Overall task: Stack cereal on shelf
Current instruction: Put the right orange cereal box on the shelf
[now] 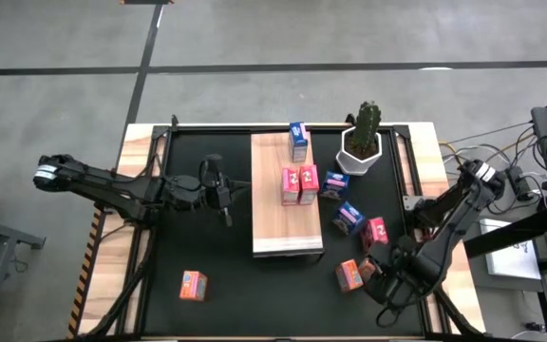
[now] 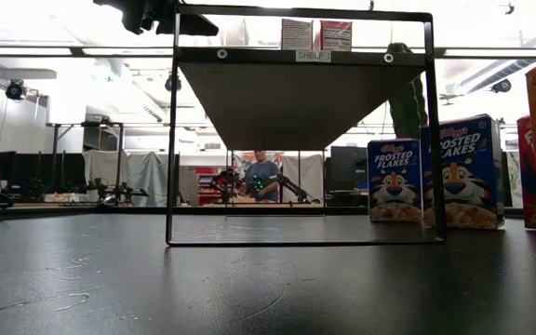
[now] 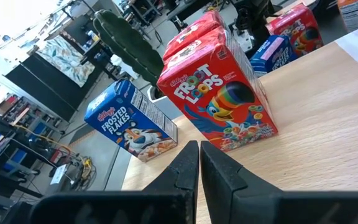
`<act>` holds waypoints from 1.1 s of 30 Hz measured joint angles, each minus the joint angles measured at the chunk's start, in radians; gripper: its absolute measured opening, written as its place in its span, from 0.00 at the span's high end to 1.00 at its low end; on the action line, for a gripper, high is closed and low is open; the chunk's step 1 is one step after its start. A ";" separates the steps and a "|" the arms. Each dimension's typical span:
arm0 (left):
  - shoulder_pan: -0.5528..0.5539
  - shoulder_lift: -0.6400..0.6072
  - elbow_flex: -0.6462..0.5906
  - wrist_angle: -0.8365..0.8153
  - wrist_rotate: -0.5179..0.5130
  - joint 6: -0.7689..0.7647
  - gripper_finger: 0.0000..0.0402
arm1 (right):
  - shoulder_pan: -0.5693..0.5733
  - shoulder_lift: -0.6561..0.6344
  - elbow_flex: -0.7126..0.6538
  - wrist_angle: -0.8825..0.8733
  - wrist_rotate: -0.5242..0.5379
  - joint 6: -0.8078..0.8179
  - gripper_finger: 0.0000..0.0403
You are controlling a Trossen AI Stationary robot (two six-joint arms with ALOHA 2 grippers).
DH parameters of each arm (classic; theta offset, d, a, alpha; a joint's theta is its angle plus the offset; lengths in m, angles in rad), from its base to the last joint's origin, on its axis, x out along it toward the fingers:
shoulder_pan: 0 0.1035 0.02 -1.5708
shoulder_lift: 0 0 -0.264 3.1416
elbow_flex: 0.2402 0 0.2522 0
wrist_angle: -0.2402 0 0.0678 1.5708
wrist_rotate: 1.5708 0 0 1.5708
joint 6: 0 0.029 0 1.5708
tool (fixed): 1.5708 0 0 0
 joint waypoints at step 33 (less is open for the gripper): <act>0.000 0.001 0.000 -0.011 0.003 -0.025 1.00 | 0.004 0.029 0.019 -0.008 0.029 0.015 0.35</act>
